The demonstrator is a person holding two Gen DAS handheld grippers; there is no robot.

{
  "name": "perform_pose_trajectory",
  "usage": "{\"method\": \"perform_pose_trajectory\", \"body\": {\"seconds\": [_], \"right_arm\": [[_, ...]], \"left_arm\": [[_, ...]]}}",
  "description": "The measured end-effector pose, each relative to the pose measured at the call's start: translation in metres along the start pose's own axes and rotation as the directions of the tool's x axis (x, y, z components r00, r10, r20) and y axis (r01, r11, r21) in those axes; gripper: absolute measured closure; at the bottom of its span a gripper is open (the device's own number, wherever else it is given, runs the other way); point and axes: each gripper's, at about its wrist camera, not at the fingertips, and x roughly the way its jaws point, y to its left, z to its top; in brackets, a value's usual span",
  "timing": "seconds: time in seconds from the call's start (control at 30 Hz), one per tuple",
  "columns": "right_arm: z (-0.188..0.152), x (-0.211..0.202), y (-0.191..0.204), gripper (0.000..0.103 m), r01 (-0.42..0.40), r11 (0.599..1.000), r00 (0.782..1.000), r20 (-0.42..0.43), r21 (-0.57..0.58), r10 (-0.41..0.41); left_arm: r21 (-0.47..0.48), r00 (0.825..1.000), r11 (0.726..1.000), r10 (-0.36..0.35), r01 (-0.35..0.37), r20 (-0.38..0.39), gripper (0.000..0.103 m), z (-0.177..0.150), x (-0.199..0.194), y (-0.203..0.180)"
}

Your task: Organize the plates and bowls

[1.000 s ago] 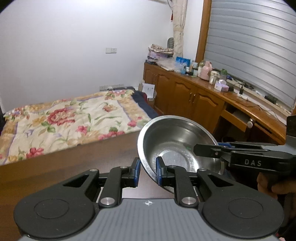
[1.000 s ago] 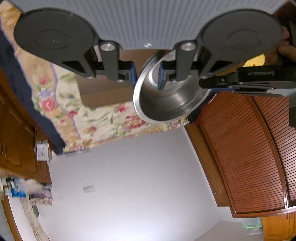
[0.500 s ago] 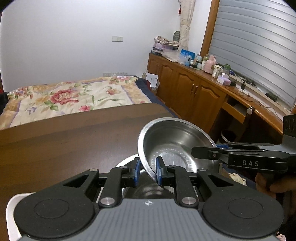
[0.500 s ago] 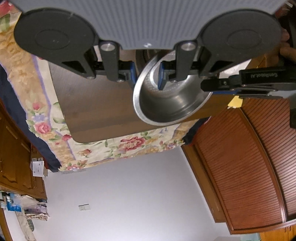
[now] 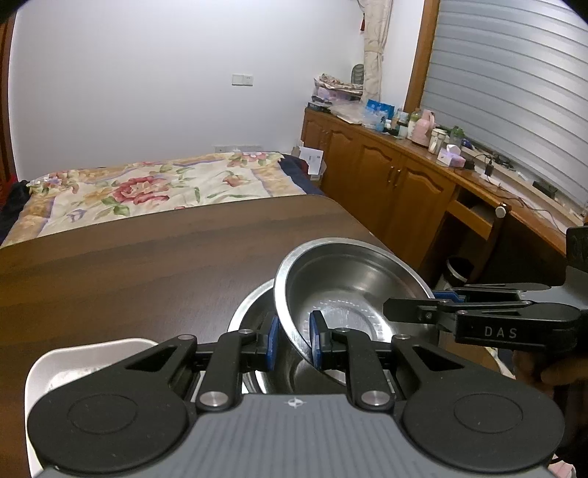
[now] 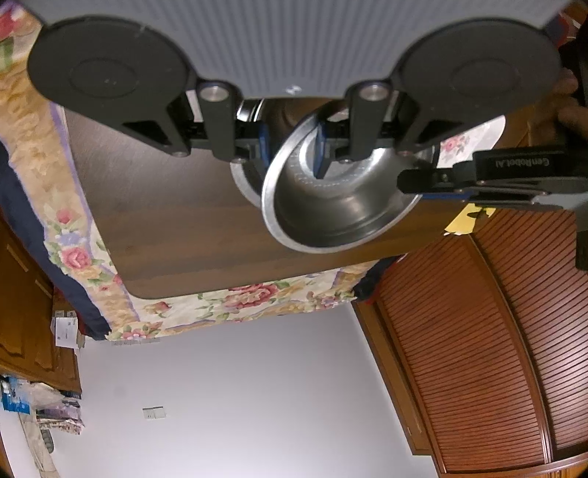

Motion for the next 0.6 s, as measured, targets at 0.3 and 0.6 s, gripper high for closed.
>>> {"method": "perform_pose_trajectory", "body": {"seconds": [0.3, 0.6], "right_arm": [[-0.011, 0.0, 0.004, 0.077, -0.019, 0.998, 1.0, 0.013, 0.057, 0.018], [-0.017, 0.006, 0.016, 0.077, 0.025, 1.0, 1.0, 0.017, 0.007, -0.025]], "left_arm": [[0.008, 1.0, 1.0, 0.01, -0.01, 0.015, 0.083, -0.014, -0.005, 0.0], [0.022, 0.999, 0.999, 0.044, -0.044, 0.009, 0.083, -0.018, 0.002, 0.001]]}}
